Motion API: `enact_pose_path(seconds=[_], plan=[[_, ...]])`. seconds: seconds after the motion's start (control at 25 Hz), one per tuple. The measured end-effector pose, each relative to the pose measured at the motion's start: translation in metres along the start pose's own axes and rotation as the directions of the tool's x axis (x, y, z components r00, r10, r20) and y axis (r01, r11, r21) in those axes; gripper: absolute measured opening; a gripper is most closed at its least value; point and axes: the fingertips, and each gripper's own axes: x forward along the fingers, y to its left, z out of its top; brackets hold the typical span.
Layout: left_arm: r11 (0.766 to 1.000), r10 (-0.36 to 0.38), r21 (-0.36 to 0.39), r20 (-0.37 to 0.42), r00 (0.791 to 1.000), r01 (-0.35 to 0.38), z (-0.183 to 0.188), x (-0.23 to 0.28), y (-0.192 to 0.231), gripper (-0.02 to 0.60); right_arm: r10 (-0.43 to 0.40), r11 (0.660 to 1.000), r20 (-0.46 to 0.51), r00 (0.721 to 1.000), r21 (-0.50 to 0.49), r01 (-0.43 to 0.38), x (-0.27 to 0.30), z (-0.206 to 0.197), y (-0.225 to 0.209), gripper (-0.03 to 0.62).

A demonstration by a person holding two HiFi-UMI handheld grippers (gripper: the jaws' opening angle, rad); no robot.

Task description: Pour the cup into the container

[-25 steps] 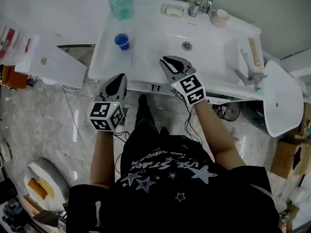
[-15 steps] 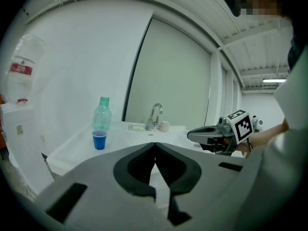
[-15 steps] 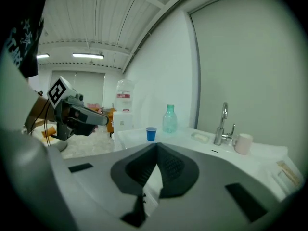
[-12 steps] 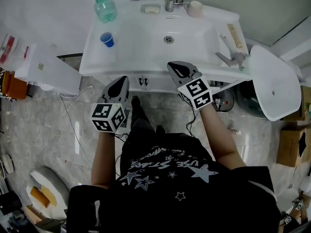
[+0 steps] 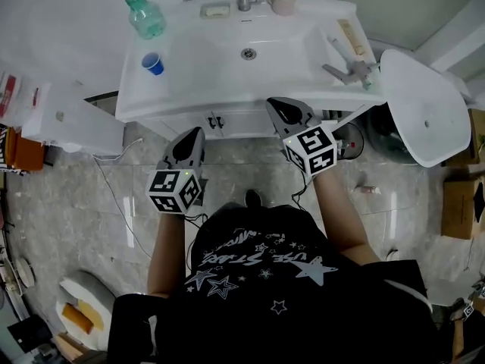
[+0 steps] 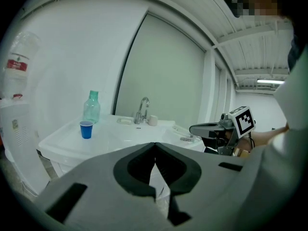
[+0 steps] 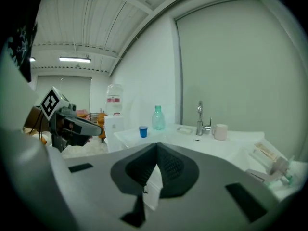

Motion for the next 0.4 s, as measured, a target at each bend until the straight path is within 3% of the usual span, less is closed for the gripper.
enact_pose_path(seconds=[0.4], plan=[[0.999, -0.013, 0.032, -0.049, 0.999, 0.015, -0.025, -0.034, -0.015, 0.009, -0.061, 0.996, 0.021, 0.998, 0.071, 0.06, -0.031, -0.004, 0.018, 0.006]])
